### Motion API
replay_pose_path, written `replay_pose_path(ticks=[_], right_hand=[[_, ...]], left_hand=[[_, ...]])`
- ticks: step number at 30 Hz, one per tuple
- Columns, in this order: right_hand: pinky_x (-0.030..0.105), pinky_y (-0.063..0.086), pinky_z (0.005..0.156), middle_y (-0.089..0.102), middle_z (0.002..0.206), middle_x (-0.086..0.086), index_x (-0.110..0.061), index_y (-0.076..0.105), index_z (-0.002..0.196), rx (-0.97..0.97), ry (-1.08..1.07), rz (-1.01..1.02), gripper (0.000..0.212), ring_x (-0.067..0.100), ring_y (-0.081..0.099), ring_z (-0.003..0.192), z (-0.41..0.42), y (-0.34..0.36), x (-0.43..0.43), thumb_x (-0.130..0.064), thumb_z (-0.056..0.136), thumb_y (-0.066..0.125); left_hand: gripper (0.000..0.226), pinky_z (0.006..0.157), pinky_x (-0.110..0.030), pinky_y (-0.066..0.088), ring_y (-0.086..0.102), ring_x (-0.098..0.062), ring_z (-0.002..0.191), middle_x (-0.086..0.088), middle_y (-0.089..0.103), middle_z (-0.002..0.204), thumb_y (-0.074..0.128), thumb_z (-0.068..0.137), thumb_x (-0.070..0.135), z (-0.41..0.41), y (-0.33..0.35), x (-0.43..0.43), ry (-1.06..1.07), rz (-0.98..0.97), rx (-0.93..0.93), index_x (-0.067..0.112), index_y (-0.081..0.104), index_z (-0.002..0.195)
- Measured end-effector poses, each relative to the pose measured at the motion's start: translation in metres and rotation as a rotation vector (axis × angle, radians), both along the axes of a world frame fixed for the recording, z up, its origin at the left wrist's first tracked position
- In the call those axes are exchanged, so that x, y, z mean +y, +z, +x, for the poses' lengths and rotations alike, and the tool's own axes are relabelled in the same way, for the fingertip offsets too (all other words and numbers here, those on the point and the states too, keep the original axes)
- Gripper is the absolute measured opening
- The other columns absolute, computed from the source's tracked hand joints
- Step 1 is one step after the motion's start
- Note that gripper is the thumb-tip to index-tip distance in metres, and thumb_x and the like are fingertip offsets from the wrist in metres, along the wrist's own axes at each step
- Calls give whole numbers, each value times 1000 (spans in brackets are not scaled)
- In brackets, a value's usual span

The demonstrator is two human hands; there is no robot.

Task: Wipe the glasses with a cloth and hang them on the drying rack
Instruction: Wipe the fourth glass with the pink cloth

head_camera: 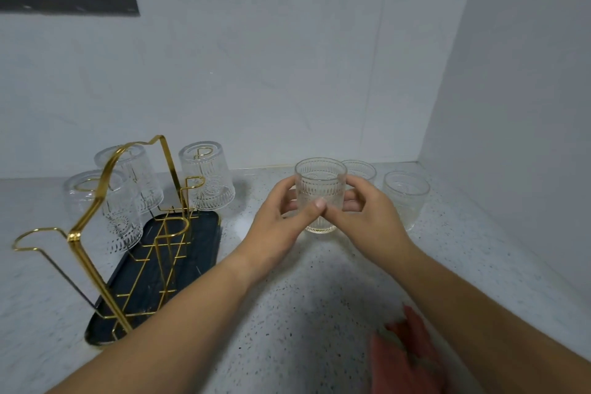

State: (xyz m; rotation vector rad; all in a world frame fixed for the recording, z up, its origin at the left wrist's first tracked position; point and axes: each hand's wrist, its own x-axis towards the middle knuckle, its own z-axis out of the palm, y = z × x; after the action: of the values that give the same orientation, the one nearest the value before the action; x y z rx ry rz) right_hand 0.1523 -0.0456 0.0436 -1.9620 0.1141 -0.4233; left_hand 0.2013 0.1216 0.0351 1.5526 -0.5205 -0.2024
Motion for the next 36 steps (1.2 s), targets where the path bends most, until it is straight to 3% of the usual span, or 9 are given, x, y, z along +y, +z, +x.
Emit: replay_pose_path(ticks=[8,13,17,22,25,27,30,32,36], right_hand=[[28,61,82,78,96,-14,-48,66,110,-50,88,9,38,7,75,91,-84,16,30,-28,83,84],[27,56,85,68,106,-11,-49,55,138,85,173,-98,67,5,69,93,-127,5,39,-41,75,78],[18,48,100,64,111,-29,-41,51,144,194,162,-266,58,-8,61,106,-160,-1,35,-36,91,74],[33,20,126,34,159,-19,-33,34,155,410,142,-861,81,14,16,156,-193,-23,18,-78,89,46],[38,-3,130,-5,166,-19,-28,4,163,483,166,-976,95,19,-20,158,-199,-47,16,-82,90,33],[28,-9,126,16,167,-15,-28,26,158,349,105,-953,72,23,-3,160,-197,-56,18,-68,99,36],[15,1,125,60,117,-11,-24,61,114,154,61,-819,26,15,48,134,-194,-58,18,-39,107,41],[25,25,123,66,97,-8,-24,62,92,179,21,-613,31,13,58,126,-194,-49,25,-34,109,39],[24,55,74,77,101,11,-30,70,94,95,-134,64,33,21,73,93,-200,-4,57,-40,108,42]], left_hand=[[53,102,-31,54,69,-13,121,-1,75,126,76,93,26,-73,-6,24,-71,-107,26,27,47,137],[44,87,-21,56,73,-14,113,-1,78,120,71,92,33,-111,-15,44,-77,-205,127,26,55,133],[55,99,-46,52,70,-31,114,-15,74,123,72,85,42,-135,-27,54,-69,-379,310,13,63,132],[48,98,-51,54,72,-27,110,-13,74,123,64,88,43,-162,-32,62,-44,-436,414,16,69,128],[50,96,-50,55,72,-27,109,-14,74,124,57,91,44,-170,-34,63,-29,-432,462,16,67,130],[53,97,-50,54,71,-31,112,-17,71,129,55,93,46,-175,-35,64,-24,-432,491,14,66,134],[54,99,-53,52,66,-38,115,-20,70,129,51,98,48,-179,-41,66,-29,-453,529,12,65,136],[56,98,-54,50,67,-39,108,-20,73,123,49,95,49,-182,-42,66,-34,-469,553,11,68,131],[50,93,-54,50,68,-37,102,-20,75,118,49,95,53,-189,-38,66,-49,-475,533,18,79,115]])
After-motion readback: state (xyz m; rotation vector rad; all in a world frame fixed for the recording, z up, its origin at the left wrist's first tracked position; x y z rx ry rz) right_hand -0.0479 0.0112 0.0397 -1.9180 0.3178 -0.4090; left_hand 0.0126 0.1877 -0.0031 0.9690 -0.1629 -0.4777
